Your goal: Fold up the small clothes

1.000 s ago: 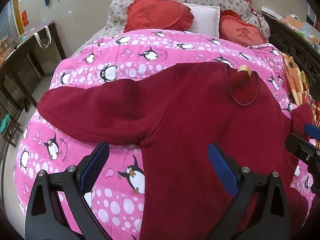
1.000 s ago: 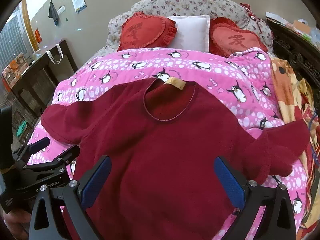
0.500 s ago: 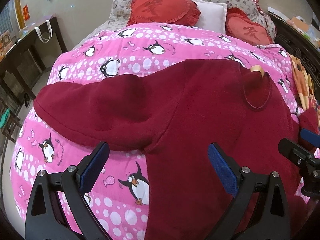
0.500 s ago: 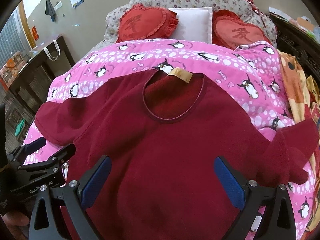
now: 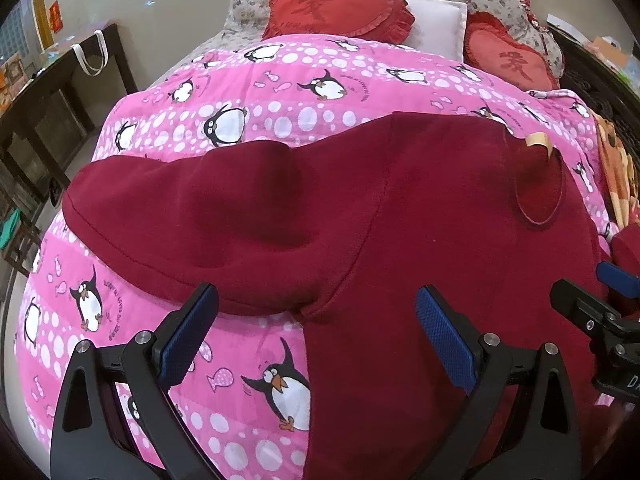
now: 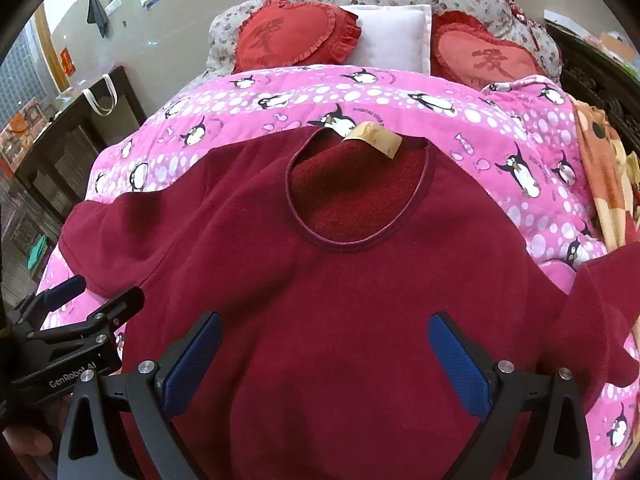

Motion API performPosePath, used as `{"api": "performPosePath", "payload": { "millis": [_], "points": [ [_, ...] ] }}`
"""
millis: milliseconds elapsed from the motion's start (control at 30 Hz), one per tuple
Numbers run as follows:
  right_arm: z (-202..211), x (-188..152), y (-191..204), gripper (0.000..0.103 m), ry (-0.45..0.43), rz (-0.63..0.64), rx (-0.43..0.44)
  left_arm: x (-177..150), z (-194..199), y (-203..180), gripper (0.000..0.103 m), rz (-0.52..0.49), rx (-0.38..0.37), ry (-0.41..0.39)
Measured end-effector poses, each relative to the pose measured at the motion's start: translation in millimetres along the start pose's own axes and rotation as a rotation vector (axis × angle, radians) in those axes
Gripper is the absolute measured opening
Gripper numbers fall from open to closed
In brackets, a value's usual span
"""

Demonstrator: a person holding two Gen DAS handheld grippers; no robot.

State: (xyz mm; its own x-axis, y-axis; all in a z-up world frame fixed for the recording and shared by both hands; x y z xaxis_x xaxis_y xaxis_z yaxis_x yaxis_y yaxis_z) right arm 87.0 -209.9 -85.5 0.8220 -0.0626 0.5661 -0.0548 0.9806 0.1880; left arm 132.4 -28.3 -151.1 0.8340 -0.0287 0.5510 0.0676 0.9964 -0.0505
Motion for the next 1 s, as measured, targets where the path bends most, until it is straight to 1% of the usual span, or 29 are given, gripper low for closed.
{"api": "performPosePath", "payload": {
  "millis": [367,467,500,533,633,700,800,900,1000],
  "points": [
    [-7.9,11.4,19.9,0.102,-0.015,0.029,0.013,5.4,-7.4,15.1,0.099,0.031,-0.003,-0.001],
    [-11.7,13.7,26.0,0.102,-0.011,0.044,0.016,6.8,-7.8,28.9,0.099,0.058,-0.004,0.001],
    [-13.0,14.4,28.1,0.102,-0.009,0.046,0.02,8.3,-7.6,36.8,0.099,0.078,-0.015,-0.001],
    [-13.8,14.7,30.5,0.102,-0.007,0.047,0.025,10.4,-6.9,47.5,0.099,0.103,-0.02,-0.003],
    [-15.5,16.6,36.9,0.102,-0.004,0.052,0.041,18.9,-2.2,88.3,0.099,0.185,0.004,-0.021],
    [-16.5,17.5,42.3,0.101,-0.001,0.06,0.05,23.3,0.8,117.1,0.099,0.233,0.032,-0.032],
    [-17.3,18.0,50.2,0.101,0.0,0.074,0.061,30.7,2.0,179.7,0.099,0.351,0.09,-0.054],
    [-19.7,17.5,55.9,0.101,0.008,0.077,0.074,33.4,-1.8,235.1,0.099,0.448,0.144,-0.074],
    [-23.4,16.8,62.2,0.101,0.023,0.073,0.092,34.0,-9.6,277.5,0.096,0.513,0.176,-0.076]
  ]
}}
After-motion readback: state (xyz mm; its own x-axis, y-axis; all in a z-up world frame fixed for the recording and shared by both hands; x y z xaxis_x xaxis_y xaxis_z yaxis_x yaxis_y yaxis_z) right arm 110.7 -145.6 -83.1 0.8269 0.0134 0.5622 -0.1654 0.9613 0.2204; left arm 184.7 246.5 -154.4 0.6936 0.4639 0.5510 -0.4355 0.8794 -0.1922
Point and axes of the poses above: each gripper's, at about its wrist camera, not at the fingertips, and z roughly against the way its jaws point, y to its left, x to its top, the point moved 10 cm from there along -z, roughly the way its jaws point, and after that the axes turned 4 degrees about -x, right-handed, at the moved point
